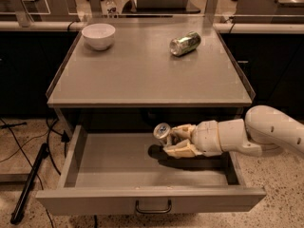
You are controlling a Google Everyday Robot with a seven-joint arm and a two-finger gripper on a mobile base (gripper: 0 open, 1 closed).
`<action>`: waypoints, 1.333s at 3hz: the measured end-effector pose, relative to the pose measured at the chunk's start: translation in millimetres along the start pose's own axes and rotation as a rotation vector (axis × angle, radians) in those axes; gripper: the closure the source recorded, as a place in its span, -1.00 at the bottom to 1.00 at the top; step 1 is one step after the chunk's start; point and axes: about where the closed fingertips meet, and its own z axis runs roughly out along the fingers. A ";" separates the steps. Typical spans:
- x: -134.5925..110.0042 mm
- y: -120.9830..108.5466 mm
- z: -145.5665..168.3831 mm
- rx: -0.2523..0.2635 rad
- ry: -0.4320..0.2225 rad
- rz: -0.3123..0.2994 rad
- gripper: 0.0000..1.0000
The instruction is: Place redbull can into top drawer
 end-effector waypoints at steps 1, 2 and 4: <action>-0.5 1.8 26.5 -0.027 -0.080 0.006 1.00; -16.6 11.2 43.3 -0.068 -0.193 -0.005 1.00; -21.3 15.7 54.7 -0.088 -0.209 -0.021 1.00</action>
Offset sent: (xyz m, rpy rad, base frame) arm -0.0082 0.0681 0.0000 0.3122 -0.0233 0.1420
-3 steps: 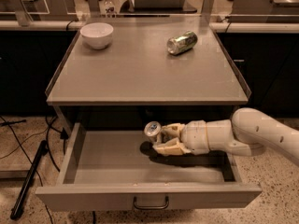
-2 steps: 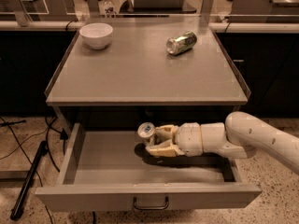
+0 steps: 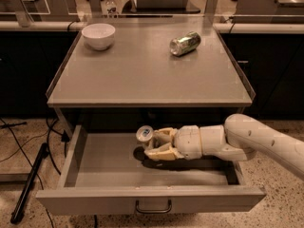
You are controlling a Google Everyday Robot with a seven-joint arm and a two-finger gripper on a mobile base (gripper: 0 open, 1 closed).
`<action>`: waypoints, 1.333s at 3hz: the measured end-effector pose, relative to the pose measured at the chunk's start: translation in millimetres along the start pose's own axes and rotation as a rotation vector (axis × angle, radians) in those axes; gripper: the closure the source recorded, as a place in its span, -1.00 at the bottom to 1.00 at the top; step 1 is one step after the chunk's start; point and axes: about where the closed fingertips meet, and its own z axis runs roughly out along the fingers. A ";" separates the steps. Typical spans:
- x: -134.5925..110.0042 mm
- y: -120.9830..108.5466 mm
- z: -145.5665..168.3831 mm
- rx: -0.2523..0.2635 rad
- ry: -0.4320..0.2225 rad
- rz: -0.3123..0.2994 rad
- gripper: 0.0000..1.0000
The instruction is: Place redbull can into top drawer
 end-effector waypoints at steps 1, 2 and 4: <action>1.0 4.0 18.0 -0.034 -0.016 -0.011 1.00; 5.2 3.3 34.2 -0.058 -0.026 -0.016 1.00; 19.5 -7.2 53.7 -0.048 -0.025 -0.002 1.00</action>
Offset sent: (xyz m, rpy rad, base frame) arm 0.0079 0.0446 -0.0272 0.0270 0.0007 0.0836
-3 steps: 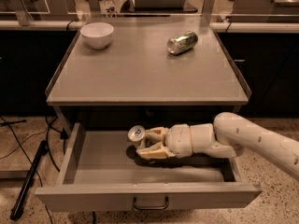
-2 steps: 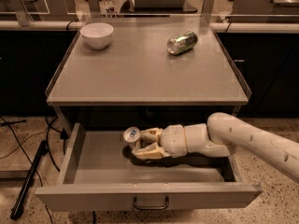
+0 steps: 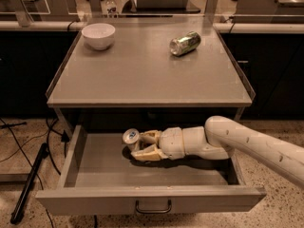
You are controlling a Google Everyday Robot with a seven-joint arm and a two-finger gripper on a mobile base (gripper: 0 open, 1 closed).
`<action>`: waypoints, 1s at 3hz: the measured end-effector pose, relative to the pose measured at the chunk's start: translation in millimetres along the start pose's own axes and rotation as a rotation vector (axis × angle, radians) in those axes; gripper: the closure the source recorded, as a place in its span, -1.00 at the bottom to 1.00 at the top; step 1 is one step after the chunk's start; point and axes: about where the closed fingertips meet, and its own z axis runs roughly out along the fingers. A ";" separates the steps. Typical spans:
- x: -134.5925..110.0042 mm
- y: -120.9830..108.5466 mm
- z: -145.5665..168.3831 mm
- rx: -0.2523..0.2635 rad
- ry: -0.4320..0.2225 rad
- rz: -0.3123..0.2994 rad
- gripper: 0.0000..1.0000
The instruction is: Place redbull can into top drawer
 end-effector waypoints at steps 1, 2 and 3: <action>5.1 -3.0 3.0 0.013 -0.002 0.018 1.00; 9.9 -4.4 4.1 0.021 -0.007 0.041 1.00; 14.1 -5.3 3.2 0.026 -0.013 0.065 1.00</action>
Offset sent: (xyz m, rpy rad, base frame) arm 0.0095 -0.0044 -0.0169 0.0189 0.0615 -0.0569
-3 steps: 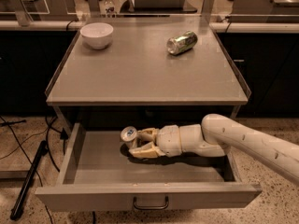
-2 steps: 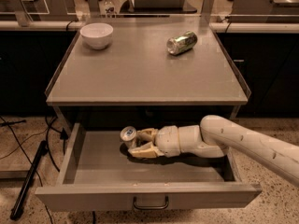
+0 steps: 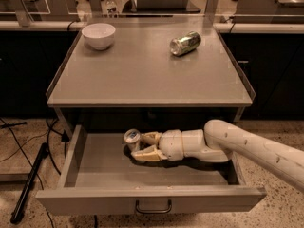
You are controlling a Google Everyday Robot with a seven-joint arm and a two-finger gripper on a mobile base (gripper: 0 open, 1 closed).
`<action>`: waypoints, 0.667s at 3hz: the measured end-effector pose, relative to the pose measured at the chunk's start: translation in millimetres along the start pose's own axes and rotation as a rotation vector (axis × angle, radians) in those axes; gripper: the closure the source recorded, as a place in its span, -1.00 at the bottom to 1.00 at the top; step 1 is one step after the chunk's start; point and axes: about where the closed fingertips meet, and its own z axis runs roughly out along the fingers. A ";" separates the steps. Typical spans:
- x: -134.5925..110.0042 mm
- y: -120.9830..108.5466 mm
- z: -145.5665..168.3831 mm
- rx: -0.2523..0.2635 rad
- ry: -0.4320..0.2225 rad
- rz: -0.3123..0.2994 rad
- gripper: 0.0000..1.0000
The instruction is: Place redbull can into top drawer
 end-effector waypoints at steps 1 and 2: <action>1.0 -0.3 -0.5 0.002 -0.002 0.005 1.00; 3.0 -1.4 -2.5 0.004 -0.034 0.011 1.00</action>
Offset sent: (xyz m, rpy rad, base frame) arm 0.0038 -0.0115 -0.0042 0.0752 0.0092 -0.0163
